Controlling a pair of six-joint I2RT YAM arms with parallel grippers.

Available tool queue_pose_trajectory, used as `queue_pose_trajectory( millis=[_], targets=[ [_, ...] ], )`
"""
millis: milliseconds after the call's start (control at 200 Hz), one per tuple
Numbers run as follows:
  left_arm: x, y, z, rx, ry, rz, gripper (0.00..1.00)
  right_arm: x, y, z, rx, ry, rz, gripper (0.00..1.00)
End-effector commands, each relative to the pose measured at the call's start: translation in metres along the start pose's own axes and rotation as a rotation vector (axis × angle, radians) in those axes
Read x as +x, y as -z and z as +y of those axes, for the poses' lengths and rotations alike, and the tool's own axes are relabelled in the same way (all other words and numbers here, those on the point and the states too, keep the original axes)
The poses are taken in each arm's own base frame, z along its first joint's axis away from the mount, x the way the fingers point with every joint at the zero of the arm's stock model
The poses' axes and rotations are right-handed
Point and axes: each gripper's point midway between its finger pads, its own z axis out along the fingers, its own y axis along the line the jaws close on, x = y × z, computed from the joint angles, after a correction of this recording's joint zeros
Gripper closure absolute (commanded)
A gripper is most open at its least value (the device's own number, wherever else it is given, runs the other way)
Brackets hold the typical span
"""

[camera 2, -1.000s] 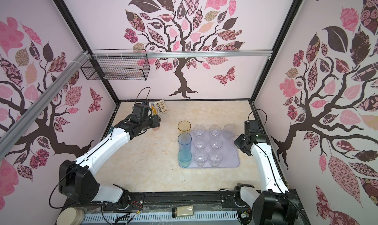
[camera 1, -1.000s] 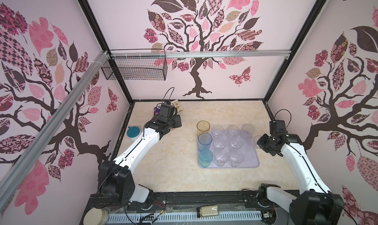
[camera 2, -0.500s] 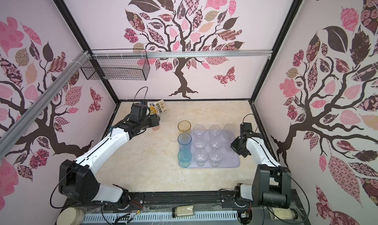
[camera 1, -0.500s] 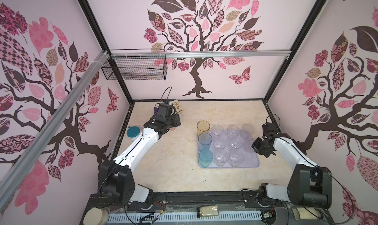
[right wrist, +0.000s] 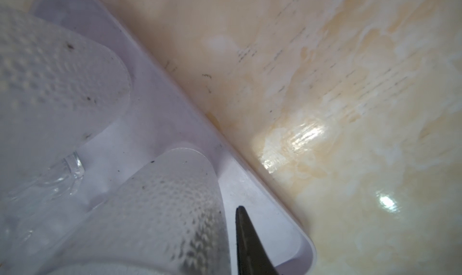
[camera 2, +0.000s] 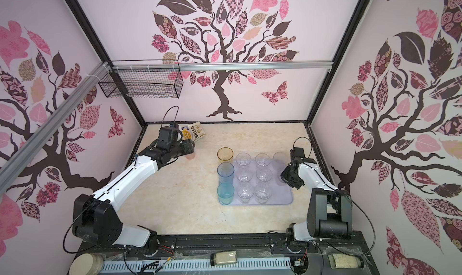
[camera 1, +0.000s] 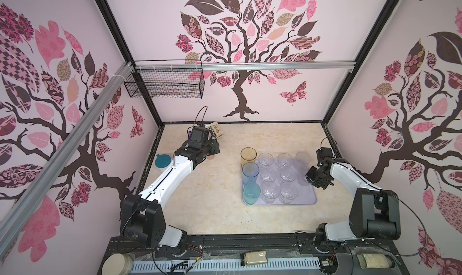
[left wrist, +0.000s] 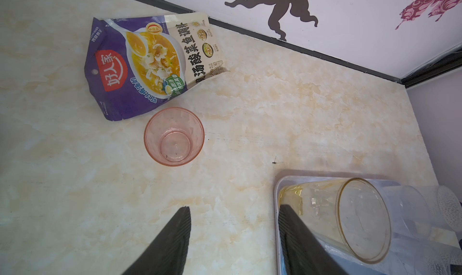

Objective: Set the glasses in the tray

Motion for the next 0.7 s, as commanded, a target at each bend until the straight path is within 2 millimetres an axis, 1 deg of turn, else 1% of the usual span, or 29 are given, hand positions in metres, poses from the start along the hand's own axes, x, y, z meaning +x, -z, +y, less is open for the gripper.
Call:
queue_pose_trajectory(
  millis=[0,170,300,400,570,695],
  targets=[
    [0.01,-0.008,0.006,-0.001,0.016,0.024,0.41,-0.006,0.005,0.004,0.018,0.023,-0.016,0.76],
    [0.012,-0.012,0.008,-0.002,0.028,0.035,0.41,-0.014,0.009,0.01,0.013,0.042,-0.034,0.73],
    [0.013,-0.014,0.009,-0.004,0.03,0.039,0.41,-0.019,0.01,0.013,0.01,0.048,-0.047,0.73],
    [0.013,-0.015,0.012,-0.011,0.029,0.042,0.41,-0.023,0.01,0.019,-0.02,0.04,-0.064,0.73],
    [0.015,-0.018,0.016,-0.03,0.025,0.049,0.41,-0.025,0.011,0.026,-0.048,0.04,-0.062,0.73],
    [0.016,-0.019,0.021,-0.057,0.011,0.047,0.41,-0.026,0.019,0.028,-0.059,0.044,-0.068,0.73]
  ],
)
